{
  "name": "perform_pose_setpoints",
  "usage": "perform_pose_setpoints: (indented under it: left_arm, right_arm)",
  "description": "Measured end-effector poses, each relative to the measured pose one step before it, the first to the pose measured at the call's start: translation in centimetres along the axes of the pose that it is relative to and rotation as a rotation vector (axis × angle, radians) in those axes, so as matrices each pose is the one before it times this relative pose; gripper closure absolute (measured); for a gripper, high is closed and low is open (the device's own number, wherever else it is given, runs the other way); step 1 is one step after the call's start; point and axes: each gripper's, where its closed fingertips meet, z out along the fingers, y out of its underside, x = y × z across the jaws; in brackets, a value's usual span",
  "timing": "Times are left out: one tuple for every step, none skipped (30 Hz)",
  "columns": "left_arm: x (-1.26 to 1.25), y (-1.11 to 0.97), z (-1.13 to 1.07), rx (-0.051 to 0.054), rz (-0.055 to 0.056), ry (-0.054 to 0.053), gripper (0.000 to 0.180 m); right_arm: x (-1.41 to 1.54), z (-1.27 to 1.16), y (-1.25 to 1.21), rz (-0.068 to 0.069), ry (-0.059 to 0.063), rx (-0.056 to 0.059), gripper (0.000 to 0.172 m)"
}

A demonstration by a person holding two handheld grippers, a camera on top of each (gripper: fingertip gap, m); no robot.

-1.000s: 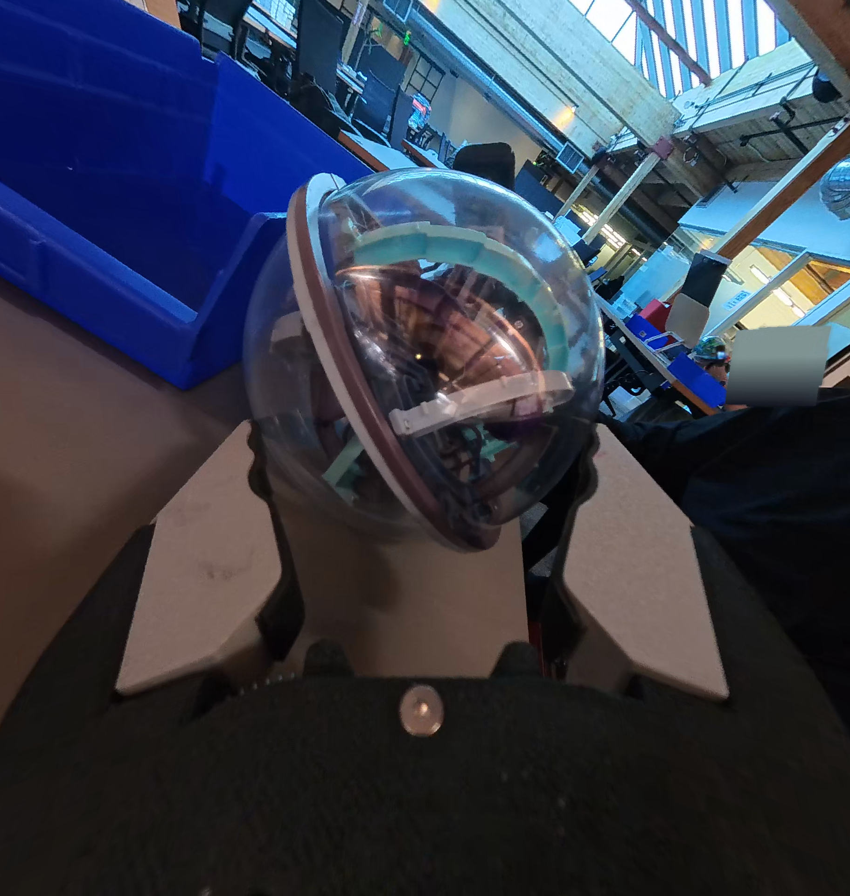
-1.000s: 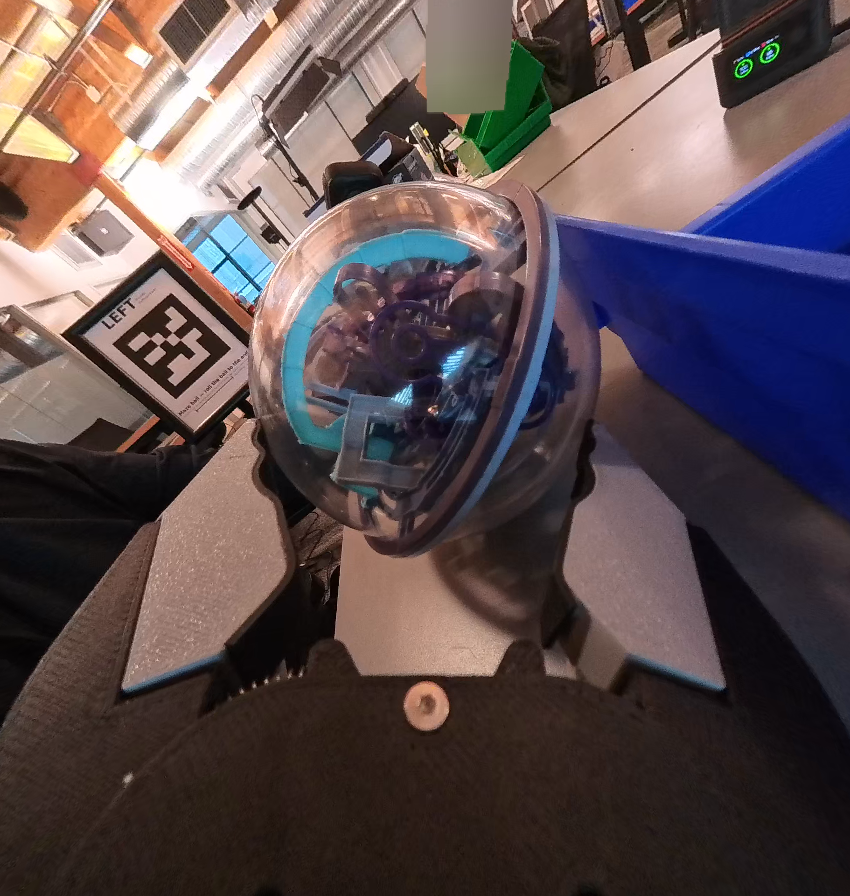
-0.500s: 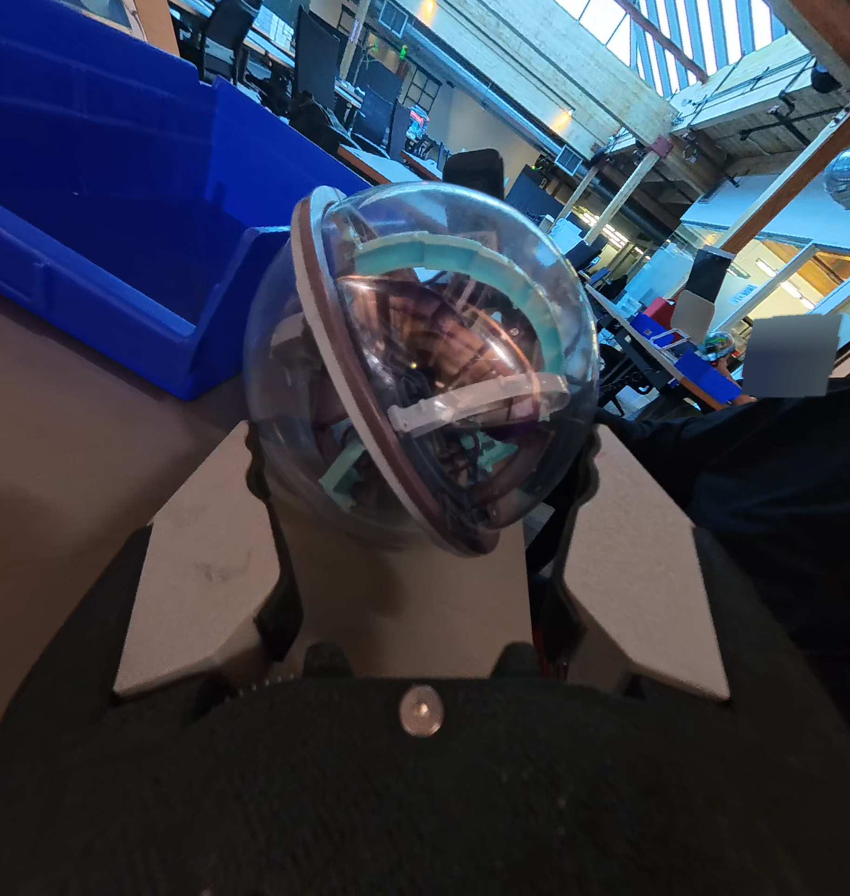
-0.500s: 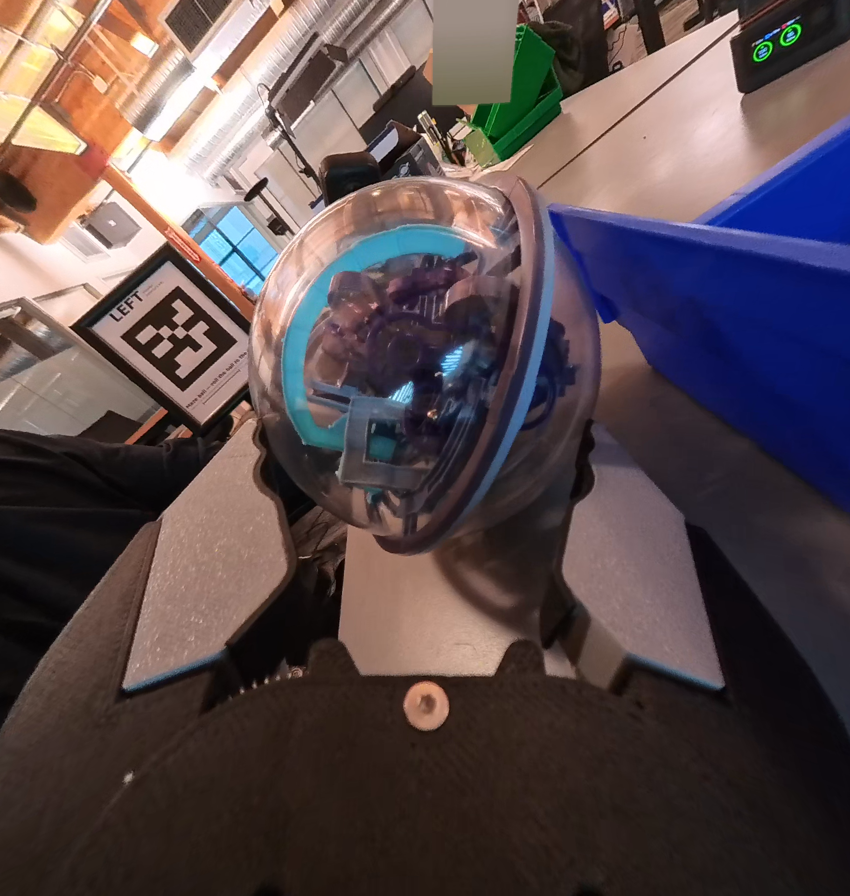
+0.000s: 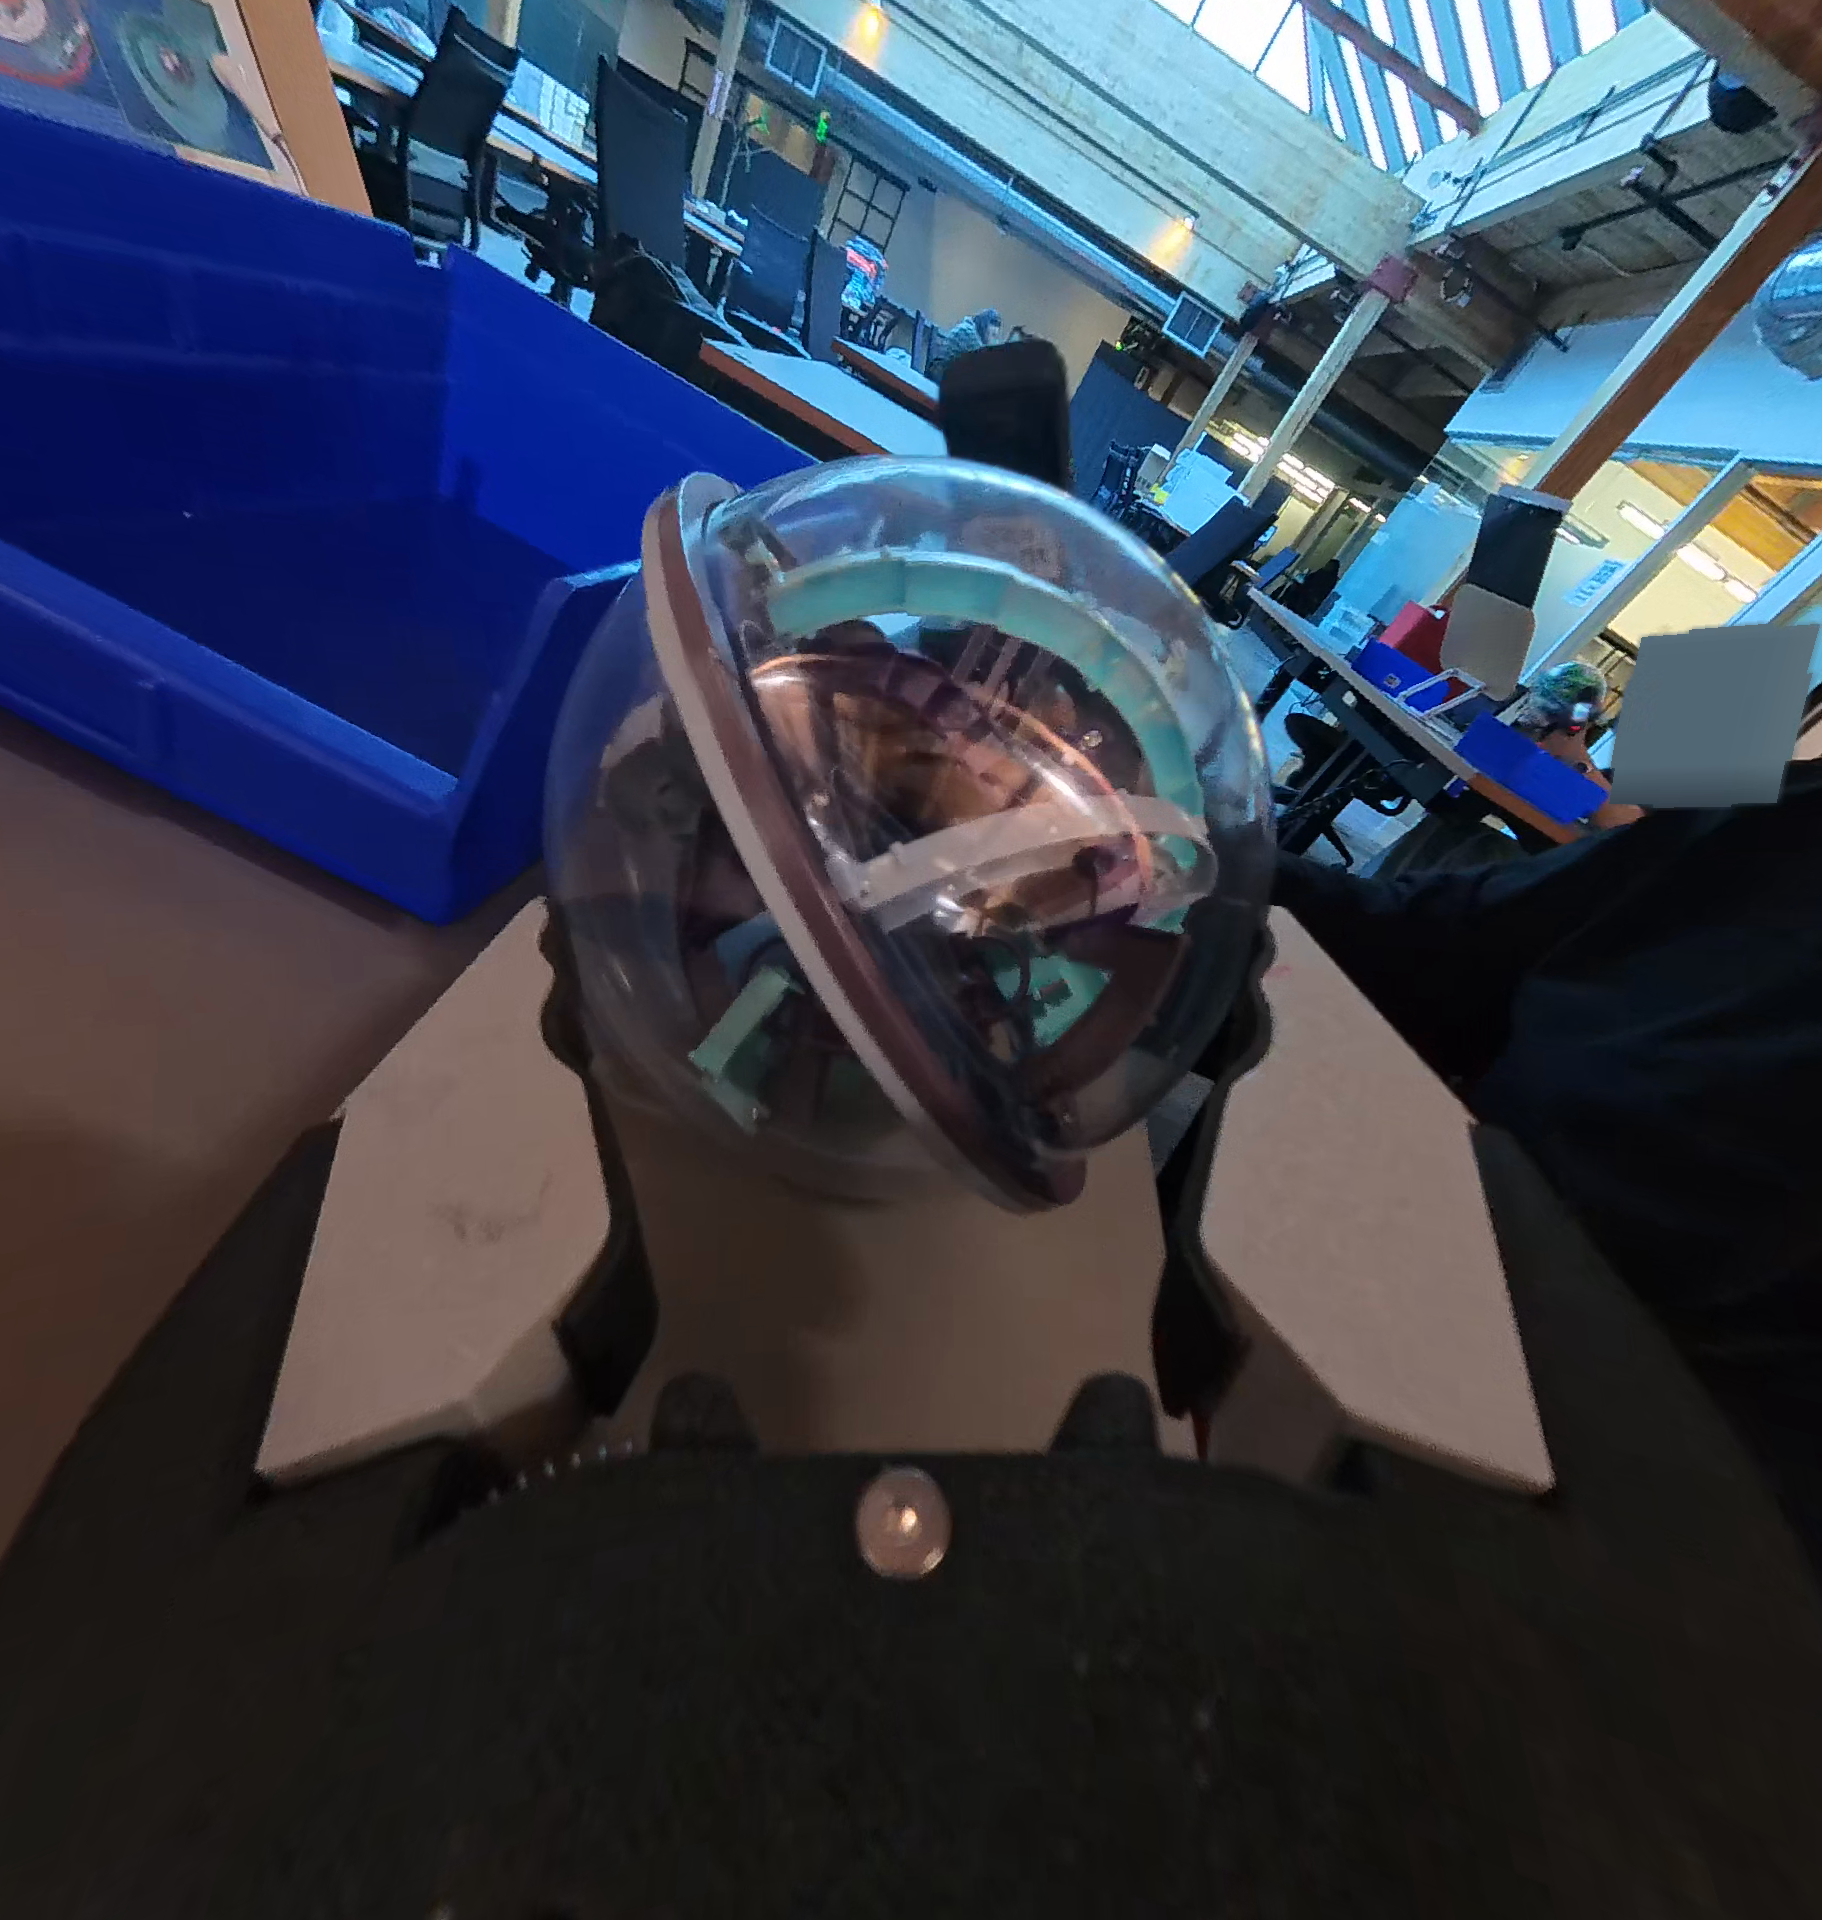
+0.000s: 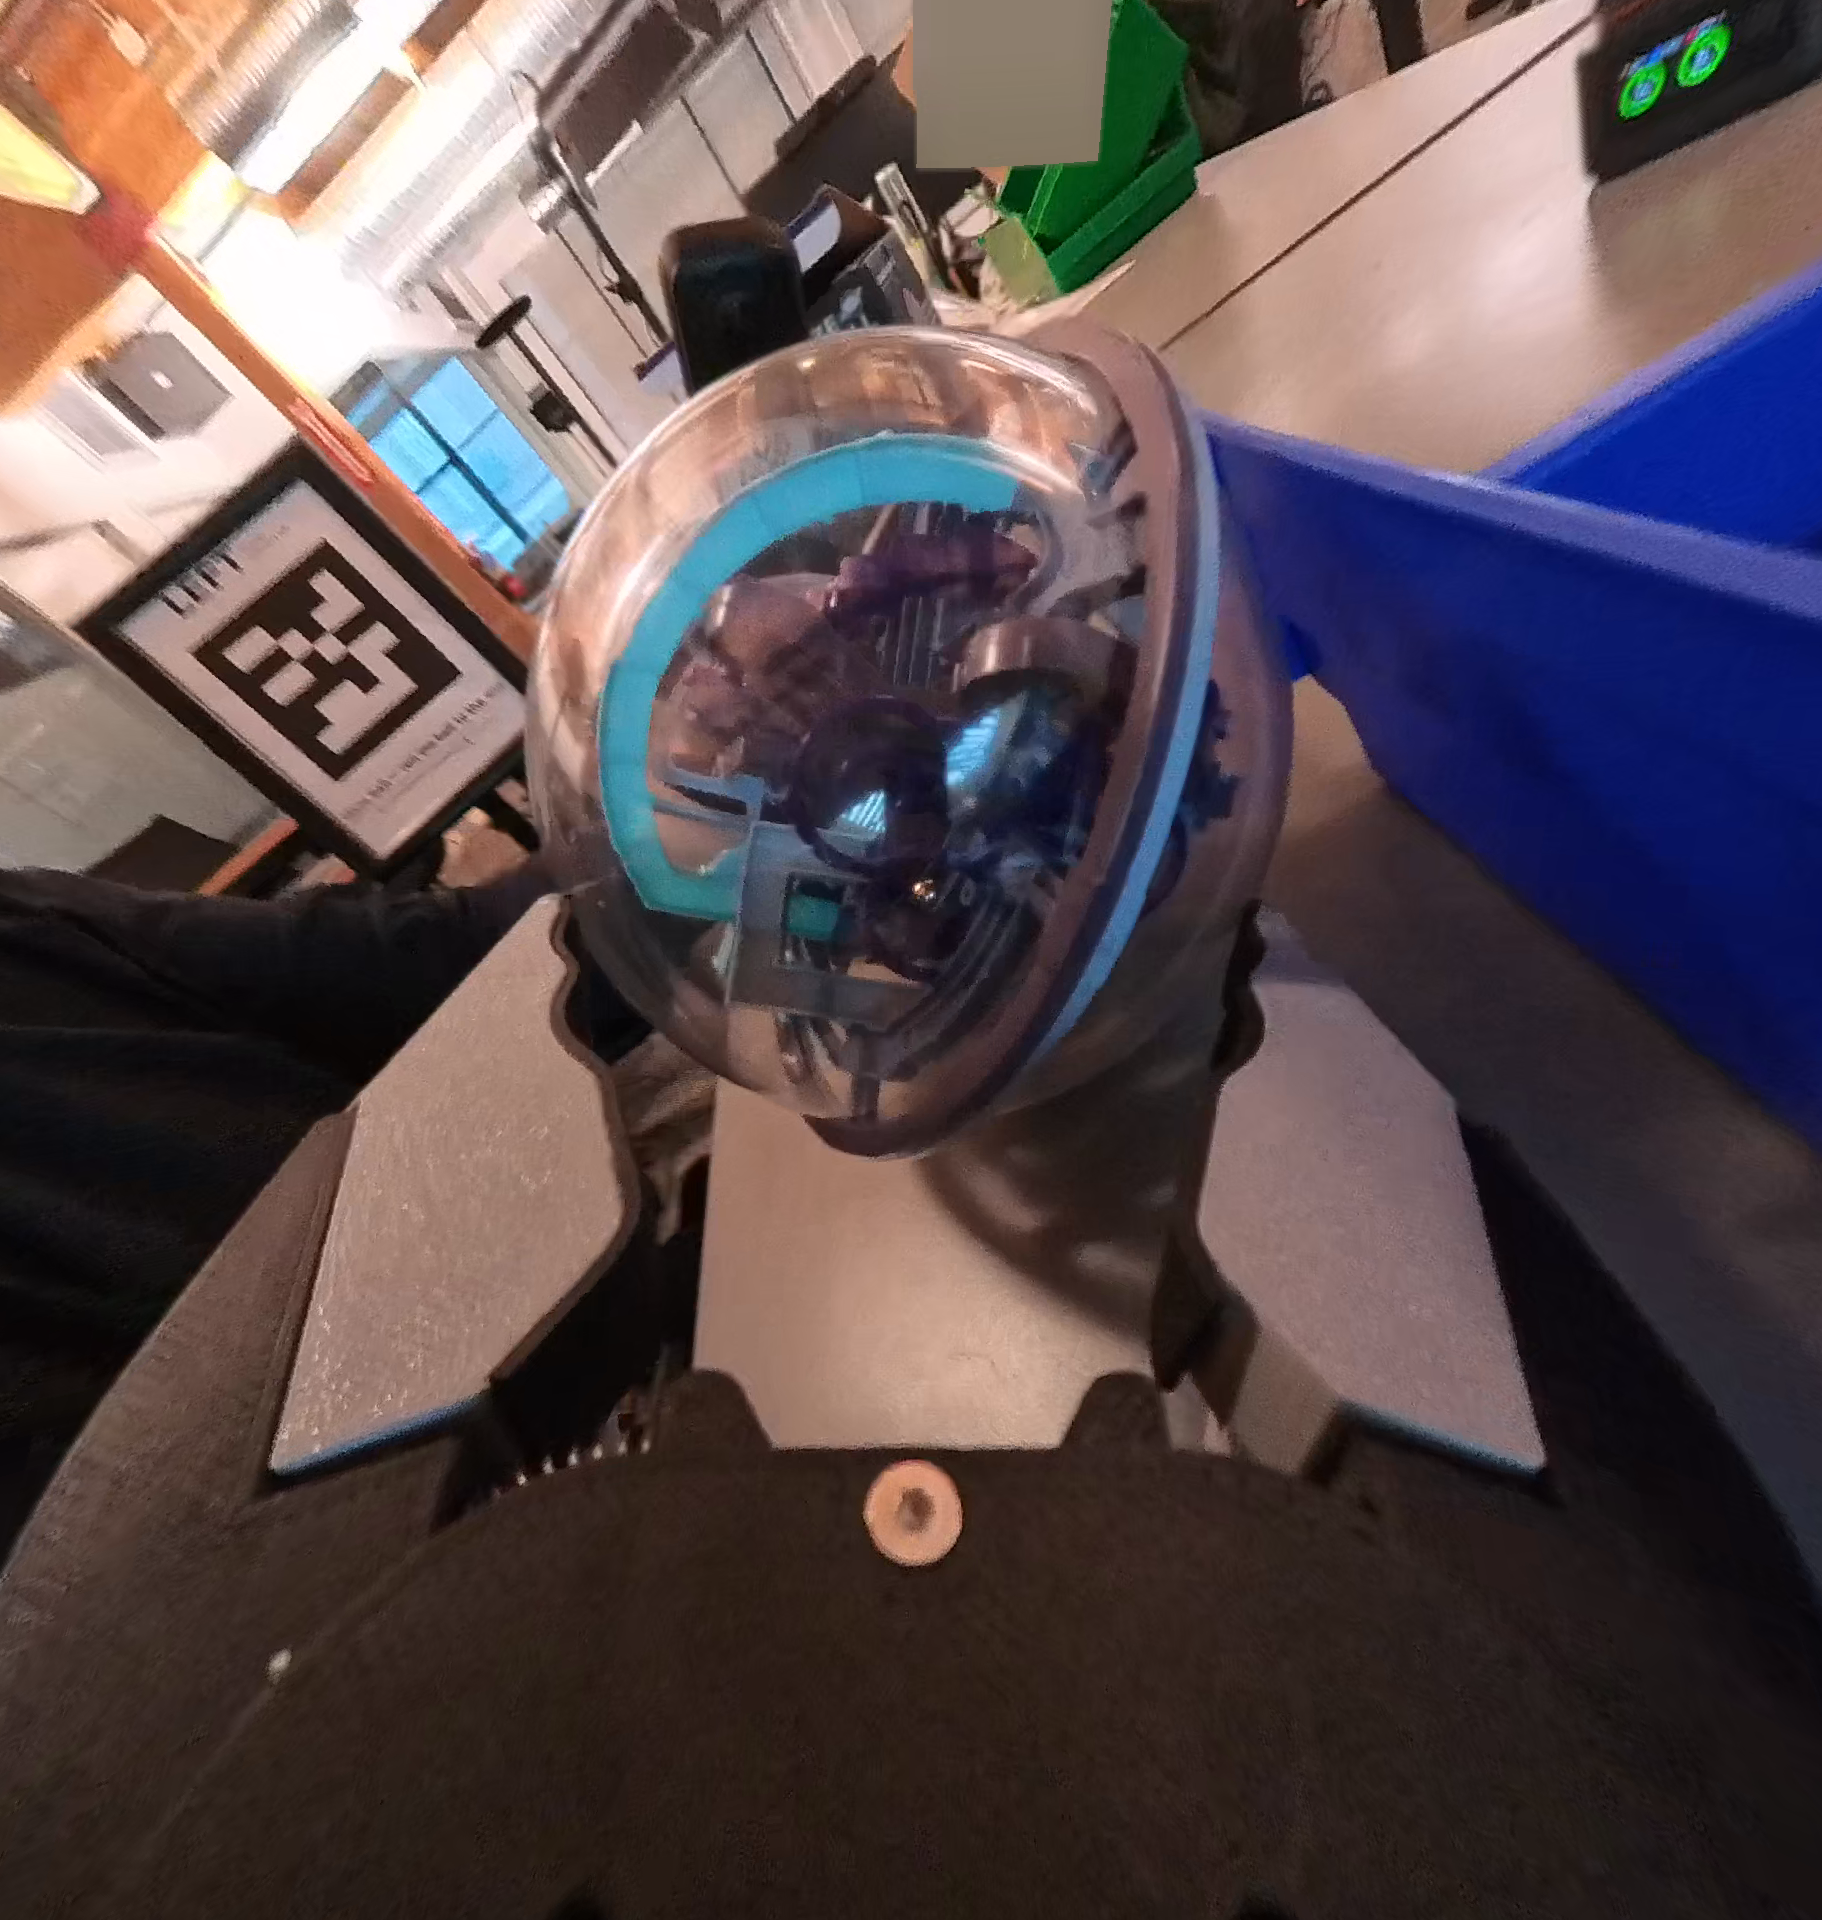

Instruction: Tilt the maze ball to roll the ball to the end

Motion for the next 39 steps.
perform_pose_setpoints:
  left_arm:
    - [-0.063,-0.099,-0.074,0.0045,-0.0037,-0.0001,0.059]
    - [-0.108,-0.123,-0.088,0.0071,-0.0075,0.0012,0.06]
    - [-0.105,-0.103,-0.072,0.0061,-0.0088,0.0026,0.061]
    - [-0.063,-0.086,-0.076,0.0039,-0.0084,0.0041,0.062]
    - [-0.003,-0.086,-0.05,0.0022,-0.0055,0.0063,0.064]
    - [0.031,-0.058,-0.041,0.0012,-0.0023,0.0067,0.065]
    - [0.029,-0.056,-0.01,0.002,-0.0009,0.0053,0.067]
    - [-0.002,-0.022,0.016,0.0015,-0.0017,0.0036,0.067]
    - [-0.007,-0.012,0.026,-0.0001,-0.0024,0.0029,0.067]
    - [-0.055,0.016,0.037,-0.0025,-0.0016,0.0006,0.067]
    - [-0.031,0.023,0.035,-0.0036,-0.0013,0.0004,0.067]
    - [0.004,-0.016,0.023,-0.0013,-0.0029,0.0031,0.067]
    - [-0.005,-0.016,0.004,-0.002,-0.0023,0.0025,0.067]
    - [-0.01,-0.025,-0.021,-0.0005,-0.0031,0.0018,0.068]
    - [0.0,-0.026,-0.027,0.0007,-0.0026,0.0023,0.068]
    - [-0.024,-0.024,-0.024,0.0008,-0.0042,0.0022,0.069]
    - [-0.049,-0.025,-0.035,0.0011,-0.0059,0.0021,0.07]
    - [-0.035,-0.022,-0.023,0.0008,-0.0054,0.0033,0.07]
    - [-0.015,0.004,0.015,-0.0017,-0.0044,0.0046,0.07]
    - [-0.027,0.007,0.036,-0.0057,-0.0043,0.0043,0.07]
    - [0.035,0.035,0.077,-0.0063,-0.0026,0.0027,0.07]
    - [0.034,0.011,0.084,-0.007,0.0001,0.0025,0.07]
    - [-0.09,-0.069,0.066,-0.007,0.0014,0.0022,0.07]
    - [-0.074,-0.084,0.06,-0.0063,0.0021,0.0017,0.07]
    - [-0.072,-0.071,0.104,-0.0058,0.0048,0.0005,0.07]
    - [0.004,0.015,0.087,-0.0061,0.0063,-0.0003,0.07]
    - [-0.1,-0.056,0.135,-0.0044,0.0081,0.0,0.07]
    - [-0.013,0.017,-0.004,-0.0052,0.0085,0.0028,0.069]
    - [-0.008,0.052,-0.047,-0.0058,0.0031,0.0062,0.068]
    - [-0.076,-0.04,0.002,-0.0027,-0.0019,0.0062,0.067]
    - [-0.097,-0.002,-0.028,-0.0014,-0.0032,0.0074,0.067]
    - [-0.119,-0.002,0.087,-0.0002,-0.0043,0.0079,0.066]
    - [-0.02,0.033,-0.002,0.002,-0.0056,0.0082,0.066]
    - [-0.074,0.016,-0.037,0.0016,-0.009,0.0099,0.066]
    - [0.011,0.065,-0.123,0.0005,-0.0114,0.0107,0.065]
    - [-0.052,0.022,-0.113,0.0034,-0.0116,0.0091,0.065]
    - [-0.044,0.011,-0.084,0.0038,-0.0119,0.0095,0.065]
    - [-0.072,-0.021,-0.018,0.0038,-0.0107,0.0083,0.065]
    - [0.102,-0.041,0.17,0.0051,-0.0076,0.0063,0.065]
  right_arm:
    - [0.089,-0.159,-0.101,-0.0374,0.0215,-0.0004,0.054]
    - [0.234,-0.18,-0.061,-0.0349,0.0281,-0.004,0.052]
    - [0.279,-0.158,-0.02,-0.0306,0.0274,-0.0066,0.05]
    - [0.131,-0.153,0.005,-0.03,0.0162,-0.0067,0.05]
    - [0.003,-0.123,-0.024,-0.0307,0.0081,-0.0036,0.051]
    - [0.026,-0.106,-0.049,-0.0312,0.0105,-0.0023,0.051]
    - [0.055,-0.071,-0.087,-0.0317,0.0141,-0.0025,0.048]
    - [0.017,-0.038,-0.125,-0.0339,0.013,-0.0024,0.047]
    - [-0.026,-0.007,-0.182,-0.0371,0.0128,-0.0022,0.047]
    - [-0.034,0.013,-0.212,-0.0394,0.0152,-0.0027,0.045]
    - [-0.097,0.026,-0.222,-0.0418,0.0125,-0.0047,0.045]
    - [-0.18,0.045,-0.224,-0.0447,0.0083,-0.0069,0.047]
    - [-0.154,0.057,-0.217,-0.0463,0.011,-0.009,0.046]
    - [-0.079,0.032,-0.211,-0.0441,0.0145,-0.0119,0.045]
    - [-0.069,0.03,-0.205,-0.0399,0.0107,-0.0133,0.045]
    - [-0.073,0.023,-0.225,-0.0353,0.0062,-0.0124,0.046]
    - [-0.082,0.055,-0.205,-0.0303,0.0025,-0.0116,0.046]
    - [-0.086,0.082,-0.132,-0.0249,-0.0021,-0.0127,0.046]
    - [-0.074,0.126,-0.052,-0.0216,-0.0046,-0.0147,0.047]
    - [-0.022,0.137,0.002,-0.0211,-0.0029,-0.0146,0.045]
    - [-0.006,0.126,0.023,-0.0215,-0.0016,-0.0122,0.043]
    - [-0.016,0.092,-0.017,-0.023,-0.0007,-0.0086,0.039]
    - [-0.024,0.076,-0.063,-0.0234,0.0005,-0.003,0.04]
    - [-0.013,0.068,-0.058,-0.0204,0.0009,-0.0013,0.039]
    - [0.005,0.067,0.035,-0.0189,0.0011,-0.0044,0.037]
    - [0.034,0.07,0.059,-0.0211,0.0034,-0.0036,0.036]
    - [0.017,0.078,0.07,-0.0216,0.0055,-0.0014,0.035]
    - [-0.003,0.089,0.099,-0.0214,0.006,-0.0025,0.033]
    - [-0.038,0.115,0.098,-0.0188,0.0061,-0.0033,0.032]
    - [-0.029,0.121,0.083,-0.0141,0.0065,-0.0035,0.031]
    - [-0.022,0.111,0.043,-0.0083,0.0056,-0.0009,0.031]
    - [-0.008,0.069,-0.022,-0.0021,0.0032,0.0033,0.03]
    - [0.013,0.056,-0.041,0.0025,0.001,0.0052,0.03]
    - [-0.006,0.049,-0.071,0.0062,-0.0013,0.0064,0.03]
    - [-0.003,0.059,-0.072,0.0091,-0.0021,0.0071,0.03]
    - [0.02,0.079,-0.072,0.0109,-0.0013,0.0071,0.03]
    - [0.011,0.083,-0.062,0.0118,-0.0007,0.0067,0.029]
    - [-0.001,0.069,-0.041,0.0114,-0.0002,0.0046,0.029]
    - [-0.007,0.069,-0.013,0.0099,0.0005,0.0023,0.028]
